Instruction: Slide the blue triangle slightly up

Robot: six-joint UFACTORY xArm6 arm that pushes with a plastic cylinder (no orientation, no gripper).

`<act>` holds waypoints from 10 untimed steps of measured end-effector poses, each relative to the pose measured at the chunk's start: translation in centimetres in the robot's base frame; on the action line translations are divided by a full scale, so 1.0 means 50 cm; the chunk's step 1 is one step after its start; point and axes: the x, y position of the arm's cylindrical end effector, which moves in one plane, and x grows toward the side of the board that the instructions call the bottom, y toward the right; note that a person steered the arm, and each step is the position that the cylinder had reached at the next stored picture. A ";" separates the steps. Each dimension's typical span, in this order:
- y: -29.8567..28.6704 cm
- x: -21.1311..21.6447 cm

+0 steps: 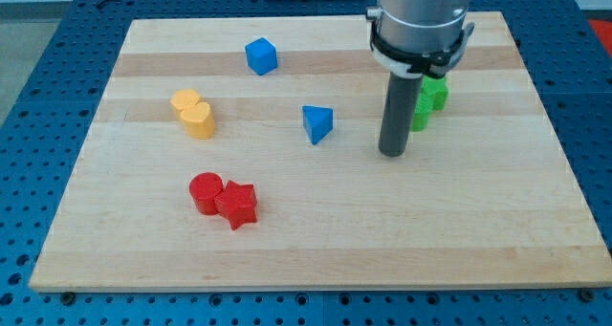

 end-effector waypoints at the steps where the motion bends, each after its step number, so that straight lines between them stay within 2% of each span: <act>1: -0.096 0.014; 2: -0.179 0.006; 3: -0.240 -0.039; 4: -0.257 -0.082; 7: -0.214 -0.024; 10: -0.176 -0.104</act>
